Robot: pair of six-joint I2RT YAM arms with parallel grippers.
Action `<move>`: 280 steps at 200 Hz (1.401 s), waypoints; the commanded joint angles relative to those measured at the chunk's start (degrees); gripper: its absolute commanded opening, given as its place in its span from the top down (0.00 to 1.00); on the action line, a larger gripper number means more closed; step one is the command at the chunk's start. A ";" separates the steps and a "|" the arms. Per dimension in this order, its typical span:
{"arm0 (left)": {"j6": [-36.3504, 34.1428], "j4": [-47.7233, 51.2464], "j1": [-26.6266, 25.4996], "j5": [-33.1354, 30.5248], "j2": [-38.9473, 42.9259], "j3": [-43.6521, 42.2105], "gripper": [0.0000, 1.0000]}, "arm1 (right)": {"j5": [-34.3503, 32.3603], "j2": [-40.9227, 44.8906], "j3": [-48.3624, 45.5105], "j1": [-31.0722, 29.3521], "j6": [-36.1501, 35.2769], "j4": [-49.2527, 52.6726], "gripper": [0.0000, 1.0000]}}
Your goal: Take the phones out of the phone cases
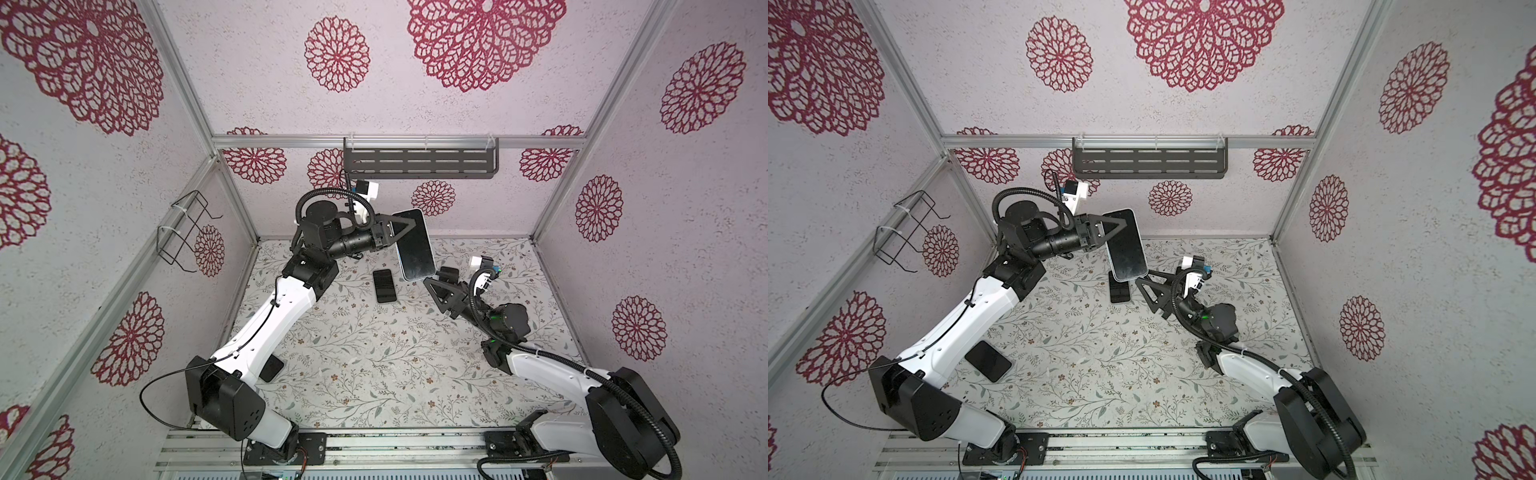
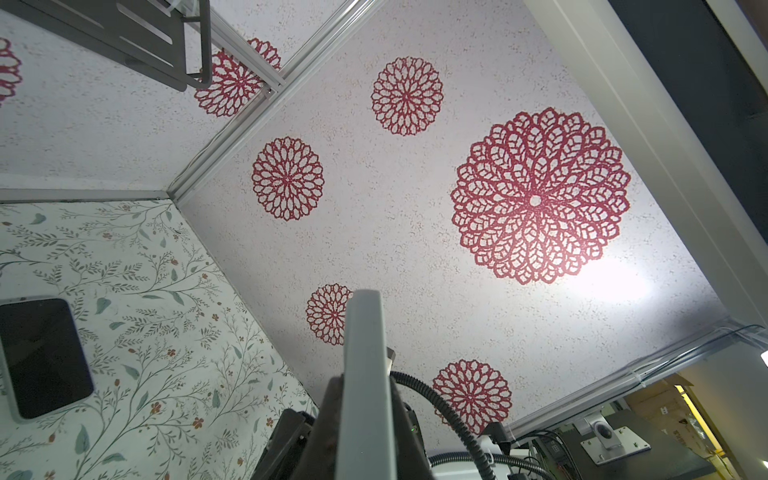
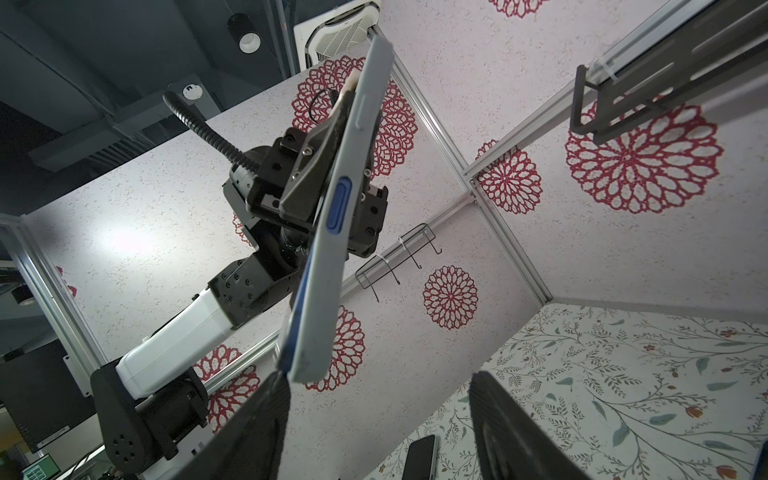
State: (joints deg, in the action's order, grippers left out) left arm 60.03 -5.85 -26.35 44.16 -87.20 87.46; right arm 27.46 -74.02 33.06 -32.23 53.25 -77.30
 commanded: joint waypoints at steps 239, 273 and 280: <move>0.60 -1.74 -3.01 1.31 3.38 -3.93 1.00 | -0.67 0.78 2.03 2.87 3.74 0.12 0.41; 1.76 -3.90 -3.09 1.12 2.90 -5.97 1.00 | 0.38 0.95 1.83 2.86 5.47 -0.46 0.49; 1.76 -4.08 -3.09 0.90 2.83 -6.42 1.00 | 0.49 0.94 1.62 2.87 5.99 -0.80 0.52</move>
State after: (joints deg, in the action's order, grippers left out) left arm 61.14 -7.66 -28.88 44.10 -85.73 81.45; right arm 28.21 -74.48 34.63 -29.54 57.21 -75.66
